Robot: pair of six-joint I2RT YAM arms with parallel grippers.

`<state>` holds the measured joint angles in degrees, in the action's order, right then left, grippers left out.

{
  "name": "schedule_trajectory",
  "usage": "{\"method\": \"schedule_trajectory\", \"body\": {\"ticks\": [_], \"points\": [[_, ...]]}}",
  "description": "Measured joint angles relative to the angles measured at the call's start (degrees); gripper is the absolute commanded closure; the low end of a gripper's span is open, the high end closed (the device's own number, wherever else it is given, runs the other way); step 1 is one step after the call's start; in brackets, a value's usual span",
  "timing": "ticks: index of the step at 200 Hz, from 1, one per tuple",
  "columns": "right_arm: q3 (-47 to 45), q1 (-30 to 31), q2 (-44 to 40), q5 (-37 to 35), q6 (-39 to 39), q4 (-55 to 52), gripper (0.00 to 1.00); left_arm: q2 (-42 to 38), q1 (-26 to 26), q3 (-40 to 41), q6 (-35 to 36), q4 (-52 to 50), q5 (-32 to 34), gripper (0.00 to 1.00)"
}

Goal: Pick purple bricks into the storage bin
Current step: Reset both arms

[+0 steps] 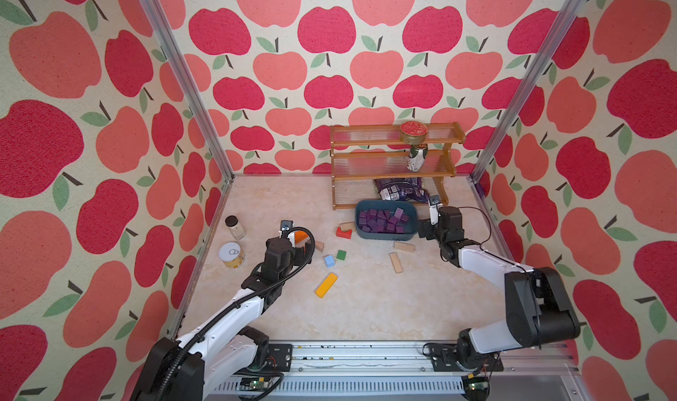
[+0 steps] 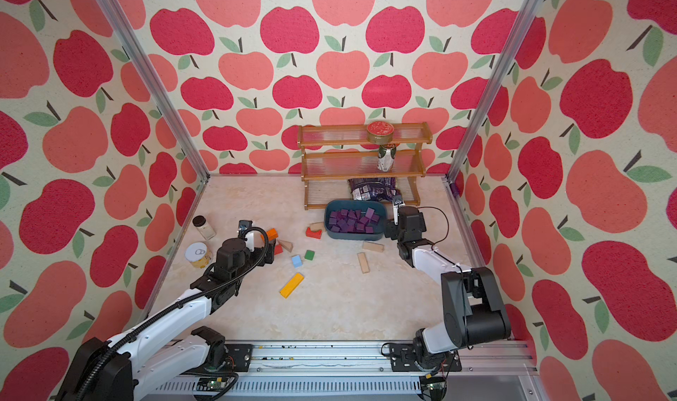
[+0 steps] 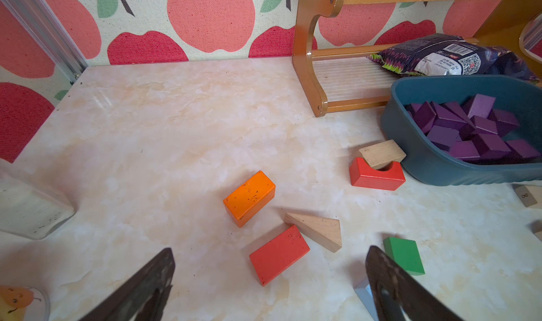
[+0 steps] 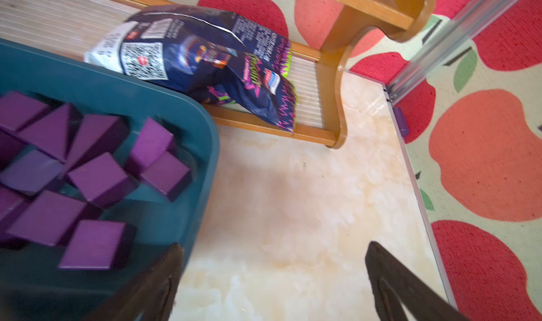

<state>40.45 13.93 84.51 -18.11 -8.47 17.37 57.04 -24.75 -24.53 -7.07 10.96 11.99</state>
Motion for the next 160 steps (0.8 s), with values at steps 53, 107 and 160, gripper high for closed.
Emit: {"method": "schedule_trajectory", "body": {"ticks": [53, 107, 160], "points": [[-4.00, -3.43, -0.09, 1.70, -0.37, 5.62, 0.01, 0.02, 0.17, 0.00, 0.02, 0.02, 0.02, 0.01], [-13.14, -5.07, 1.79, 2.45, 1.05, 17.64, 0.01, 1.14, 0.26, 0.00, 0.02, 0.02, 0.02, 0.01], [-13.70, -6.03, 2.32, 2.08, 2.60, 23.61, 0.01, 1.14, 0.31, 0.00, 0.02, 0.02, 0.02, 0.01]]}}
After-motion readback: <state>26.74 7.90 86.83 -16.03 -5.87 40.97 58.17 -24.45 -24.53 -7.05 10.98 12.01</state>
